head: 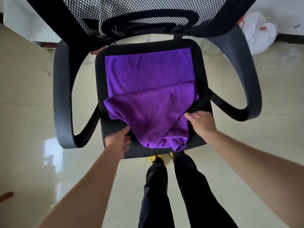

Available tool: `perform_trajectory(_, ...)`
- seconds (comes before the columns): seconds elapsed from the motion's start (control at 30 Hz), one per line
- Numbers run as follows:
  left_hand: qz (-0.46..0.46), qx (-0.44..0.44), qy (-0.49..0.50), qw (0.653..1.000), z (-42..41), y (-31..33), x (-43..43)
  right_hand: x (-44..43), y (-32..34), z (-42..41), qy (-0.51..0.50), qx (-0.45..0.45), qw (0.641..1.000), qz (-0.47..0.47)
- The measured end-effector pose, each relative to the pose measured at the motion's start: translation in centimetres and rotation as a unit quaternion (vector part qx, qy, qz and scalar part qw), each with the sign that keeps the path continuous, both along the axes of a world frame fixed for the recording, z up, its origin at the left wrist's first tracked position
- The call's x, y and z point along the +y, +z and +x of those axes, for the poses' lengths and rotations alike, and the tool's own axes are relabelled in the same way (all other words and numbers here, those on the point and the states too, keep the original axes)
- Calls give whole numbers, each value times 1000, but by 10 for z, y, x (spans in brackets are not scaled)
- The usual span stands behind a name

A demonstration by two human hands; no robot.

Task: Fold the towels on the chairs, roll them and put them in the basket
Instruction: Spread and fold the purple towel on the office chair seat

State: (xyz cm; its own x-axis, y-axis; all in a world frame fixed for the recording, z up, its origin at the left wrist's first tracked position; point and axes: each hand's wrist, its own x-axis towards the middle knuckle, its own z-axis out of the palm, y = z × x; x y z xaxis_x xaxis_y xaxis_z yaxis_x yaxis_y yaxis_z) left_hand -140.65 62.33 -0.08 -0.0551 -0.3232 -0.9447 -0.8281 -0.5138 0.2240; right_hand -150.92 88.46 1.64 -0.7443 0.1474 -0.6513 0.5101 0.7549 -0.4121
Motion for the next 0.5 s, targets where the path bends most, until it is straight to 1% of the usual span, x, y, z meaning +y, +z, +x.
perform_trajectory(0.03,52,1,-7,999,7,-3,10,-8,-1,10,9,-22,1000,-4)
perform_trajectory(0.07,81,4,-8,997,10,-7,17,-17,-5,16,19,-47,999,-3)
perform_trajectory(0.1,84,12,0,996,12,-11,23,-24,-11,21,30,-67,997,-7)
perform_trajectory(0.13,67,24,13,997,9,-12,25,-32,-15,21,32,-82,996,-20)
perform_trajectory(0.17,42,40,21,998,6,-14,26,-38,-19,20,5,-86,996,-35)
perform_trajectory(0.2,16,54,28,998,2,-13,25,-43,-21,16,-44,-90,994,-52)
perform_trajectory(0.23,-5,74,31,997,-3,-10,22,-46,-22,11,-90,-88,990,-56)
perform_trajectory(0.27,-20,96,40,994,-8,-7,19,-46,-20,4,-115,-79,989,-52)
perform_trajectory(0.3,-25,119,51,991,-14,-3,14,-47,-16,-4,-142,-66,986,-54)
perform_trajectory(0.33,-20,138,61,988,-19,1,10,-46,-12,-10,-193,-49,978,-64)
perform_trajectory(0.37,-4,153,69,986,-25,6,6,-44,-7,-16,-265,-48,958,-97)
perform_trajectory(0.43,48,188,84,977,-34,12,1,-41,1,-23,-399,-98,891,-190)
perform_trajectory(0.47,85,209,94,970,-38,15,0,-41,5,-23,-435,-143,859,-230)
perform_trajectory(0.5,123,227,108,960,-43,16,0,-40,7,-22,-450,-187,835,-256)
